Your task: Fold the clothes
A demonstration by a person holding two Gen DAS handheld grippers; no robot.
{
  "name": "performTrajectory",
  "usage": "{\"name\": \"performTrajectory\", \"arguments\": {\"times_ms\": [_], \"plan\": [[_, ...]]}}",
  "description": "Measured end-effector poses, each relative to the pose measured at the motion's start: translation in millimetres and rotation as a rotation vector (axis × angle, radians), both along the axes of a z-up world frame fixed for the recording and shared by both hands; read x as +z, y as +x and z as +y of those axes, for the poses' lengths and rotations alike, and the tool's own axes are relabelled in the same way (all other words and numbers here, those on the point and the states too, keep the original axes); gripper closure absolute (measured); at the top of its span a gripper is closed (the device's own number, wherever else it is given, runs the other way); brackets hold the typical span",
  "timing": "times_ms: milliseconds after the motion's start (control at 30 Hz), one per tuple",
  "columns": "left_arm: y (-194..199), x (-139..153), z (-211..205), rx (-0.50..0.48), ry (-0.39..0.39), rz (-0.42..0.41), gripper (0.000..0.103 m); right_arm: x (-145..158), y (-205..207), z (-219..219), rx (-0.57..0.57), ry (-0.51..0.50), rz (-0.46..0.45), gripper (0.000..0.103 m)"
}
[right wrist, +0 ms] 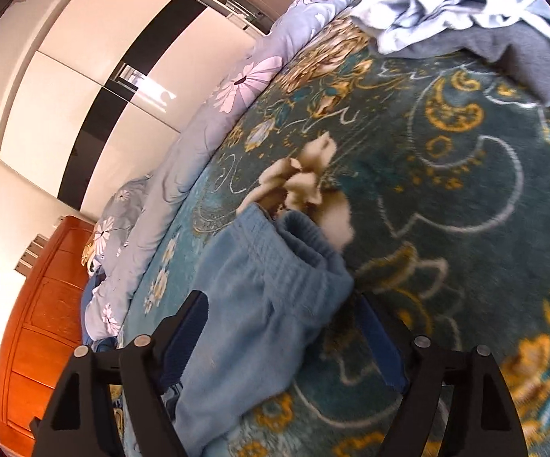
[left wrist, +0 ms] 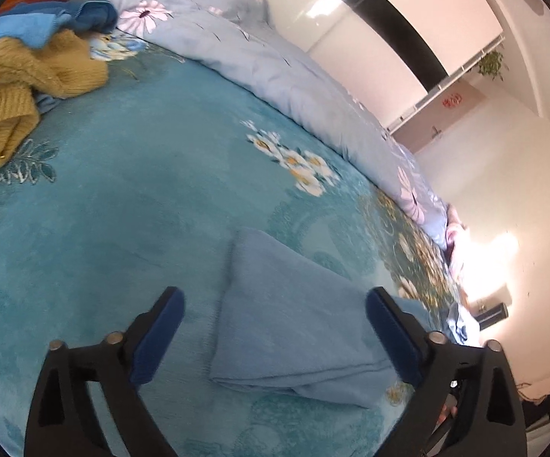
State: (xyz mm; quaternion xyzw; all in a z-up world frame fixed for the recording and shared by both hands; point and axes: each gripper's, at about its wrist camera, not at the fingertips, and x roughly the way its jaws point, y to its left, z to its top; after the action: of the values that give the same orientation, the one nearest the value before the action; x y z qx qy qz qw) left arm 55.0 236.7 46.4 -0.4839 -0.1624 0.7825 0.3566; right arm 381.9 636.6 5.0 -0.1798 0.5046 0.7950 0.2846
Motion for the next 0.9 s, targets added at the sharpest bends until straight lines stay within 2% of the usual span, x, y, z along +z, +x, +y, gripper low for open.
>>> {"name": "performTrajectory", "arguments": {"times_ms": [133,233,300,367,467,600,800,900], "plan": [[-0.5,0.3,-14.8,0.049,0.022,0.023,0.000,-0.5,-8.2,3.9,0.005,-0.003,0.018,0.026],[-1.1,0.7,-25.4,0.078,0.051,0.034,0.000,-0.1,-13.0,5.5,0.008,-0.008,0.019,0.046],[-1.4,0.6,-32.8,0.090,0.074,0.027,0.000,0.4,-14.5,6.2,0.005,-0.012,0.007,0.065],[-1.7,0.0,-39.1,0.094,0.083,0.017,0.000,3.8,-16.5,6.2,0.005,-0.006,-0.011,0.078],[-3.8,-5.3,-47.2,0.102,0.075,-0.023,0.000,20.3,-22.0,0.5,0.034,0.030,-0.019,0.081],[-5.4,-12.8,-61.5,0.119,0.095,-0.059,0.000,64.9,-39.3,-20.9,0.105,0.158,-0.048,0.081],[-7.0,-17.5,-79.1,0.122,0.128,-0.092,0.000,136.4,-97.6,-91.6,0.282,0.402,-0.131,0.081],[-8.8,-18.0,-88.9,0.123,0.136,-0.096,0.000,152.5,-132.4,-135.5,0.375,0.476,-0.166,0.082]]}}
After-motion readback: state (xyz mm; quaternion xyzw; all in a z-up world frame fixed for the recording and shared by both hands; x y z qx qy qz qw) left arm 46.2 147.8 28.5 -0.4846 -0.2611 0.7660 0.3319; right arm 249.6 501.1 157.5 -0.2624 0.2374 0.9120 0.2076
